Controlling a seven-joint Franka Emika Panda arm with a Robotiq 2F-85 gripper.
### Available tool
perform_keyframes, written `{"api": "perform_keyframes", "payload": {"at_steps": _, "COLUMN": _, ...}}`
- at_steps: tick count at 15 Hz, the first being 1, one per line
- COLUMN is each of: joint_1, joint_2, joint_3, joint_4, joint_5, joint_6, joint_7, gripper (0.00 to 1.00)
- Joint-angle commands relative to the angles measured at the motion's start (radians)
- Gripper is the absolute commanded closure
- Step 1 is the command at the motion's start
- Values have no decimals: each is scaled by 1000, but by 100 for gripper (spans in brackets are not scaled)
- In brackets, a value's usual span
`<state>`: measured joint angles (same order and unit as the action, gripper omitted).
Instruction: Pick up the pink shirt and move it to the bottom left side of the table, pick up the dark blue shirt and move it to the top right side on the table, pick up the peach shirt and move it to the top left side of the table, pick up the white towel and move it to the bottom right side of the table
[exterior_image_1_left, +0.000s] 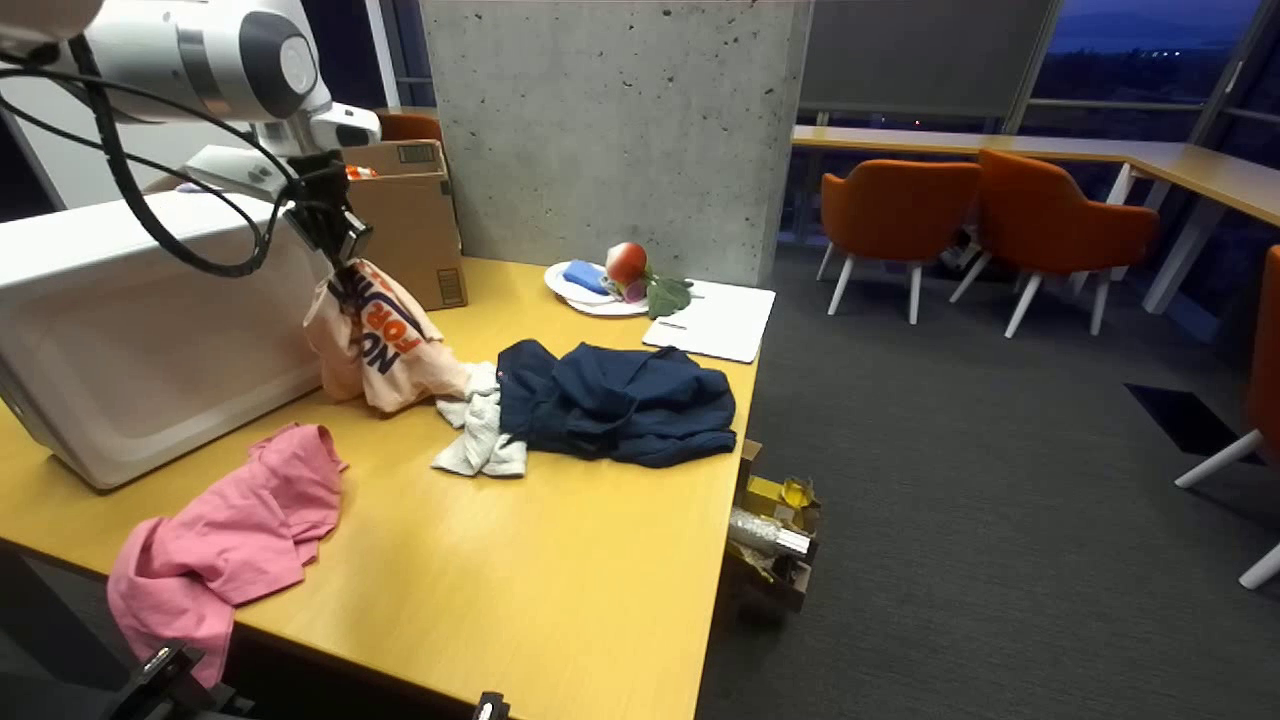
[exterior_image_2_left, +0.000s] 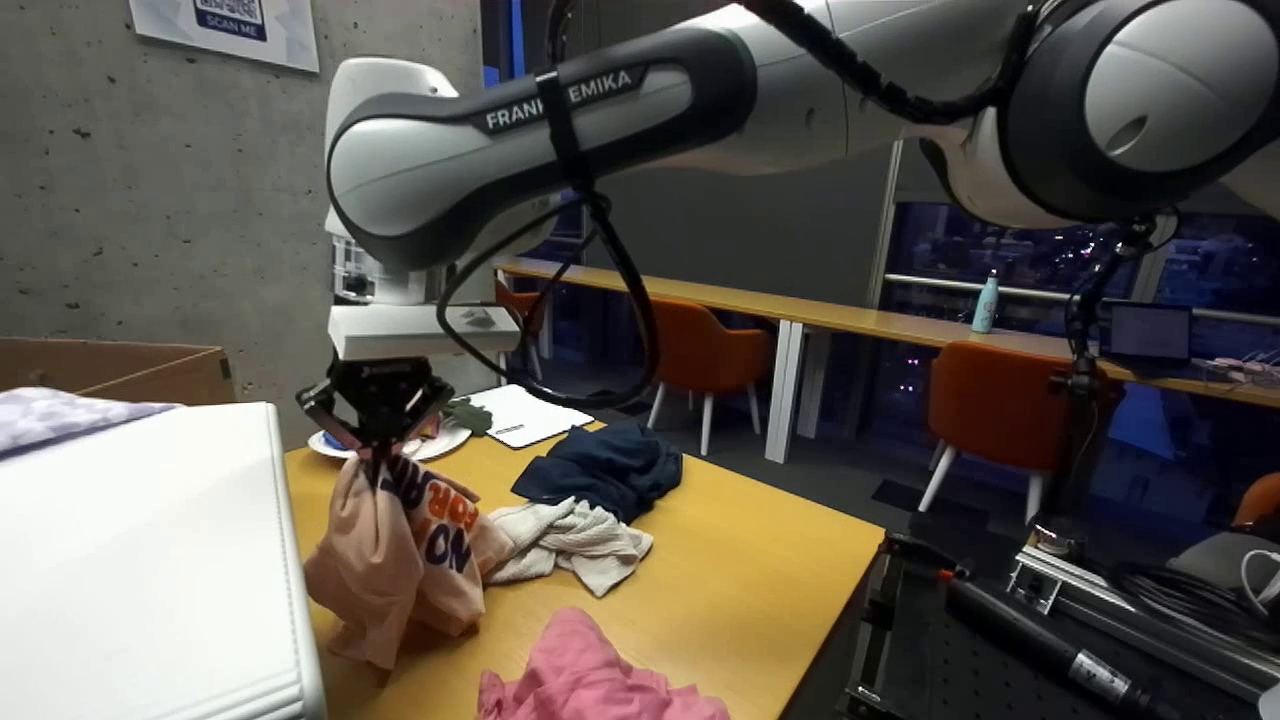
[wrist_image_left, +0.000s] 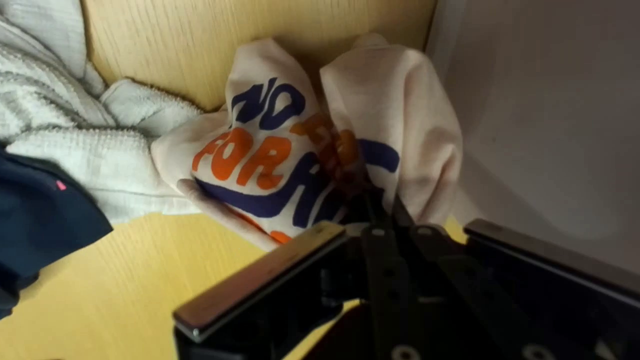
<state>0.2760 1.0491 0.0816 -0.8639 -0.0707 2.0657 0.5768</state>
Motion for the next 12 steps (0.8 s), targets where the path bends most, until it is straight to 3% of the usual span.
{"api": "perform_keyframes", "payload": {"at_steps": 1, "joint_1": 2, "joint_2": 51, "joint_3": 38, "joint_4": 30, "joint_5": 23, "joint_6": 4, "joint_7": -29, "gripper": 99}}
{"api": "perform_keyframes", "payload": {"at_steps": 2, "joint_1": 2, "joint_2": 60, "joint_3": 45, "joint_4": 29, "joint_5": 22, "joint_6": 4, "joint_7": -32, "gripper": 99}}
{"api": "perform_keyframes", "payload": {"at_steps": 3, "joint_1": 0, "joint_2": 66, "joint_3": 48, "joint_4": 26, "joint_5": 19, "joint_6": 4, "joint_7": -31, "gripper": 90}}
{"api": "perform_keyframes", "payload": {"at_steps": 4, "joint_1": -1, "joint_2": 68, "joint_3": 51, "joint_4": 25, "joint_5": 17, "joint_6": 2, "joint_7": -31, "gripper": 71}}
{"api": "perform_keyframes", "payload": {"at_steps": 12, "joint_1": -44, "joint_2": -63, "joint_3": 43, "joint_4": -84, "joint_5": 14, "joint_6": -35, "joint_7": -19, "gripper": 13}}
